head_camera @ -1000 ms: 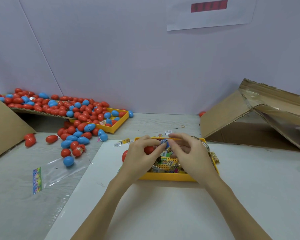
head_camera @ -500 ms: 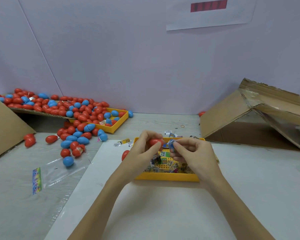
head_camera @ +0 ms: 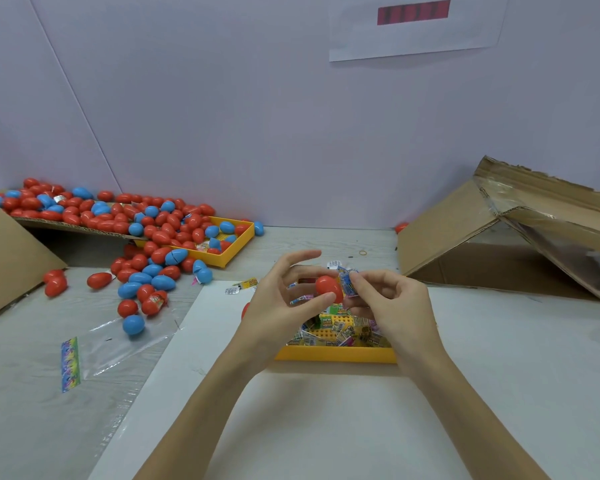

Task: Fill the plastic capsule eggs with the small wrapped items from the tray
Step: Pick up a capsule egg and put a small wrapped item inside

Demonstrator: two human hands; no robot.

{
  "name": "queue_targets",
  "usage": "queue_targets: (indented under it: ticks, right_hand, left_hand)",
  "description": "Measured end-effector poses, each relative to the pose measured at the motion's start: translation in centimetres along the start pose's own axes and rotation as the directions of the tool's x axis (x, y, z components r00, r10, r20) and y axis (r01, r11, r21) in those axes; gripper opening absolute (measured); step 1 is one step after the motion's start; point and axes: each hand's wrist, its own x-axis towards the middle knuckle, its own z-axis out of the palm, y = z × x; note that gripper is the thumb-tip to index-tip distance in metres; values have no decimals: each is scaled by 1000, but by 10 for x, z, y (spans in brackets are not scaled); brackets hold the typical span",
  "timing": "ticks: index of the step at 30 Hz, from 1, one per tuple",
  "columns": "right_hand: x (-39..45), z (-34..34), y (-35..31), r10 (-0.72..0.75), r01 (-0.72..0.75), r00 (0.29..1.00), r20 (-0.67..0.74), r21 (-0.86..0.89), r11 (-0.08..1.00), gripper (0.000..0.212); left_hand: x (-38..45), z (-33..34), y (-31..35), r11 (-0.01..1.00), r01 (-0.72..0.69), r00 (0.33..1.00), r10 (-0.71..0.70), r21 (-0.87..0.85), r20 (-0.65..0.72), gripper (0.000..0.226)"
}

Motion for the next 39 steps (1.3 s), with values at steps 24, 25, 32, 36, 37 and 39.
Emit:
queue_targets:
  ticks: [24,25,32,36,37,39]
  right_hand:
    - [-1,2,2,-32,34,998,50,-44,998,9]
    - [-2,2,2,-30,32,998,52,-49,998,8]
    - [-3,5,3,-2,6,998,65,-56,998,8]
    - [-3,5,3,34,-33,998,55,-8,999,12]
    - [-3,5,3,46,-47,998,52,12,999,14]
    - [-3,5,4,74,-77,996,51,61,995,18]
  left_hand:
    - [0,-1,-5,998,-13,1000,13,66,6,50]
    - [0,-2,-6,998,-17,1000,17,63,3,49]
    - [2,-3,-8,999,-14,1000,14,35,-17,49]
    - [2,-1,-10,999,-36,998,36,16,-53,41]
    - [2,0,-11,999,-47,997,48,16,-64,39]
    - [2,2,-11,997,-79,994,80,14,-75,35]
